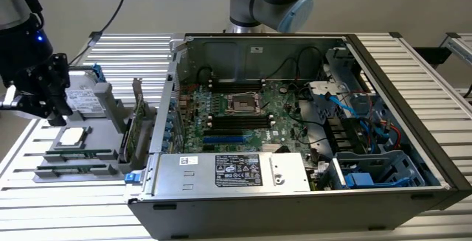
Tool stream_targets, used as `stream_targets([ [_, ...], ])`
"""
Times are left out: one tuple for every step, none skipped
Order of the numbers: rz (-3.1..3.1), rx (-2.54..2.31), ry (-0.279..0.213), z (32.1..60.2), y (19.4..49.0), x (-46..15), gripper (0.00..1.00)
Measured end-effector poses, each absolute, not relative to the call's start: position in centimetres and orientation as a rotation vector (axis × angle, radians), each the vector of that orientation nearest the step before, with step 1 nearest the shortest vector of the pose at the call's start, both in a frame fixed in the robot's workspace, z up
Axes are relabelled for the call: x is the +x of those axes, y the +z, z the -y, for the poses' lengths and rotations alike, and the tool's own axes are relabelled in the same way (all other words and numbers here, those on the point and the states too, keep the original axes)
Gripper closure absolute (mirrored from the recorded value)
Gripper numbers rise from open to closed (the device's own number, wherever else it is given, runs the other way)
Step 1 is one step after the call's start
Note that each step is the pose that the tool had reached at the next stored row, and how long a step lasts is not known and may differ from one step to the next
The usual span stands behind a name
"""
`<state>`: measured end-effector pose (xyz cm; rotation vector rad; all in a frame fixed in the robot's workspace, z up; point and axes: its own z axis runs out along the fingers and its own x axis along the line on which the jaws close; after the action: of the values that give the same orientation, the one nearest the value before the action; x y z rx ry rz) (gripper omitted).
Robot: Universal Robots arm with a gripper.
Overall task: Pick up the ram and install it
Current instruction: 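Pick up the ram and move it above insertion slot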
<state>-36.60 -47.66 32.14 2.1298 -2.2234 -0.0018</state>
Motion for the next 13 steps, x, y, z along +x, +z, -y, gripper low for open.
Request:
stream_targets([
  [2.223, 2.131, -0.001, 47.7, 32.0, -36.8, 0.69],
  [2.222, 2.132, -0.001, 47.8, 31.8, -37.0, 0.69],
  [2.221, 2.133, -0.001, 47.8, 31.7, -37.1, 0.69],
  [2.220, 2.134, -0.001, 47.9, 31.5, -37.3, 0.69],
  [2.219, 2.135, 0.000, 48.0, 31.4, -37.5, 0.69],
  [2.218, 2.137, 0.000, 48.1, 31.2, -37.6, 0.69],
  [2.216, 2.138, 0.000, 48.1, 31.0, -37.8, 0.69],
  [2.215, 2.140, 0.000, 48.2, 30.9, -37.9, 0.69],
  [2.213, 2.142, -0.001, 48.3, 30.7, -38.0, 0.69],
  [2.212, 2.144, -0.002, 48.5, 30.5, -38.0, 0.69],
  [2.210, 2.147, -0.002, 48.7, 30.3, -38.1, 0.69],
  [2.208, 2.150, -0.003, 48.9, 30.1, -38.1, 0.69],
  [2.206, 2.153, -0.004, 49.0, 30.0, -38.1, 0.69],
])
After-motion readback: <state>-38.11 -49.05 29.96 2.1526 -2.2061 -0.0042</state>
